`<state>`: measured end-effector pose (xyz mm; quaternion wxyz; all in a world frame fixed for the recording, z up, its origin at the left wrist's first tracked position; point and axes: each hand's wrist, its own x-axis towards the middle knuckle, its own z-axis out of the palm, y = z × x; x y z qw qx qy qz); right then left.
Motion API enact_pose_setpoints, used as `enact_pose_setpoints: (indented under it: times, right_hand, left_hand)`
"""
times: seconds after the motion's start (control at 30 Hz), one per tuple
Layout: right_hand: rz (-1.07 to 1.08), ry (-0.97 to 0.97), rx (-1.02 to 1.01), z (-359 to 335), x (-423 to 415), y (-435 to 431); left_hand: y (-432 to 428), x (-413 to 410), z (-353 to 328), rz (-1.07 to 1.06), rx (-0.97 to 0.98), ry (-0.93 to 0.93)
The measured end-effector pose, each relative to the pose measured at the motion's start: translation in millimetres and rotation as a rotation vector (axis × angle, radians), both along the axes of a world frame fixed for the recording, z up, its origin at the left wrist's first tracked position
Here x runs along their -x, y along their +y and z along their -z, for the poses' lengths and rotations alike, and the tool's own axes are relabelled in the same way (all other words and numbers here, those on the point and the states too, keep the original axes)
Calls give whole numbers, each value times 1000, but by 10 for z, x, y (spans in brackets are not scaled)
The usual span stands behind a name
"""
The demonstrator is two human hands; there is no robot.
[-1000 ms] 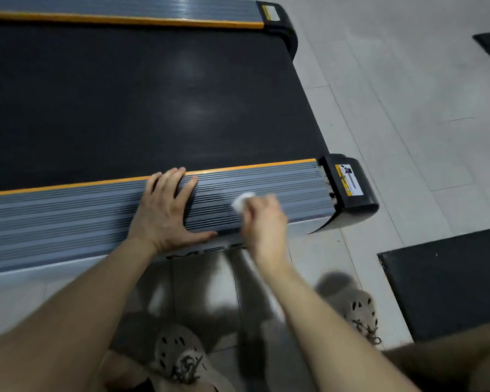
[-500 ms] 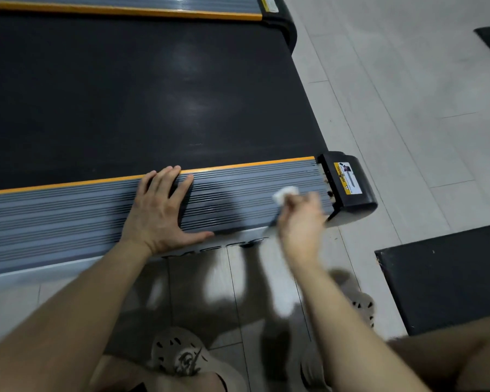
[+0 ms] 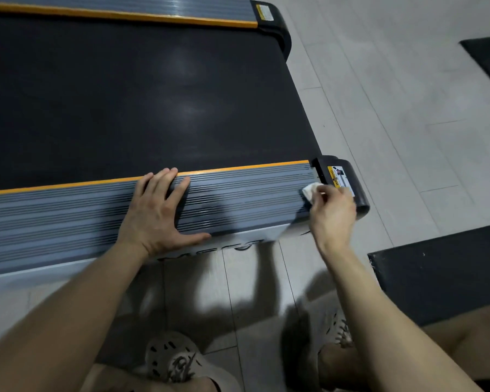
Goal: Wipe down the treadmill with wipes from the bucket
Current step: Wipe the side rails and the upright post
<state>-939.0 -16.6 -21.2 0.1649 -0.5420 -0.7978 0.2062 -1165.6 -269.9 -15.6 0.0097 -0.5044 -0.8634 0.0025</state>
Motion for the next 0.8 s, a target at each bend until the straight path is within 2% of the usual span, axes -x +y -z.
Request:
enact_pose_setpoints:
  times: [0.03, 0.1, 0.17, 0.2, 0.27, 0.33, 0.4, 0.47, 0.53, 0.6, 0.67, 0.73, 0.8]
  right_hand:
    - [-102, 47, -17, -37, 122, -175]
    - [-445, 112, -44, -60, 375, -603]
    - [-757, 66, 4, -26, 505, -971]
    - [-823, 48, 35, 9, 502, -1042]
    - [-775, 76, 31, 116, 411, -922]
    - [-501, 59, -31, 204, 284, -548]
    - [-166, 12, -7, 191, 156, -87]
    - [13, -8, 28, 141, 195, 31]
    - [-55, -12, 26, 88, 420, -393]
    - [-338, 99, 30, 83, 684, -1030]
    - [-628, 127, 67, 78, 834, -1441]
    - [-690, 166, 79, 93, 863, -1293]
    - [-600, 125, 56, 154, 715, -876]
  left_hand:
    - [4, 1, -4, -7, -5, 0]
    - [13, 9, 0, -6, -6, -4]
    - [-1, 8, 10, -7, -25, -13]
    - [-4, 5, 14, -6, -35, -15]
    - [-7, 9, 17, 2, -35, -16]
    - [-15, 23, 20, -1, -29, -16]
    - [-19, 21, 22, -3, -19, -12]
    - [-13, 24, 18, -3, -15, -8]
    - [-16, 15, 17, -7, -18, -14]
    - [-16, 24, 34, -11, -30, -18]
    - [-19, 33, 47, 4, -33, -17]
    - [-21, 29, 49, 6, -38, -18]
    - [-15, 21, 31, 1, -31, -17]
